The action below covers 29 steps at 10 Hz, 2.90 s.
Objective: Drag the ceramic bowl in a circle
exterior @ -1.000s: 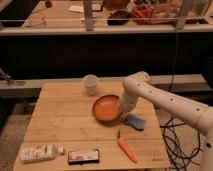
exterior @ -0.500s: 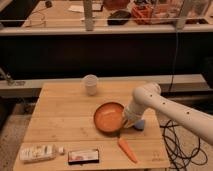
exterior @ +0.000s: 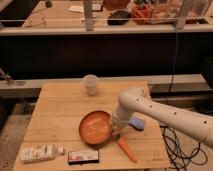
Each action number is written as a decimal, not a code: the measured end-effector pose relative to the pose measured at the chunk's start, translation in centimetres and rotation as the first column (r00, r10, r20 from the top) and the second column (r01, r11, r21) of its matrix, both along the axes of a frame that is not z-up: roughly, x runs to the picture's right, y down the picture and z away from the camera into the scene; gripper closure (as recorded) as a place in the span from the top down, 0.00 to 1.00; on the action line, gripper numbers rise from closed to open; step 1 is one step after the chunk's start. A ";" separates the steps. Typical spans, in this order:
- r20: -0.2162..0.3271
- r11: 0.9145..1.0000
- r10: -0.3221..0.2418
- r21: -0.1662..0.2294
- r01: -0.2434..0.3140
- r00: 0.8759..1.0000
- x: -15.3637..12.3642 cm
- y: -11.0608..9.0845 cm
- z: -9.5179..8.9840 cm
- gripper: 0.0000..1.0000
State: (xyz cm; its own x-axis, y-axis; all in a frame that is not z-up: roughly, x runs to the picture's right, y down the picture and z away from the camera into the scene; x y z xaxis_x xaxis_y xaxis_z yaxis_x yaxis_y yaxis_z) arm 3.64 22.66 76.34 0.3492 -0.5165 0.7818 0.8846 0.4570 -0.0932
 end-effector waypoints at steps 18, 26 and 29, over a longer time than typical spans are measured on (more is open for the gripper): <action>0.103 0.989 -0.146 0.051 0.141 0.984 -10.3 -8.2 11.2 0.00; -0.183 0.998 0.045 0.055 -0.036 0.982 3.2 -12.3 10.9 0.00; -0.228 0.997 0.077 0.035 -0.070 0.971 5.9 -10.3 8.4 0.00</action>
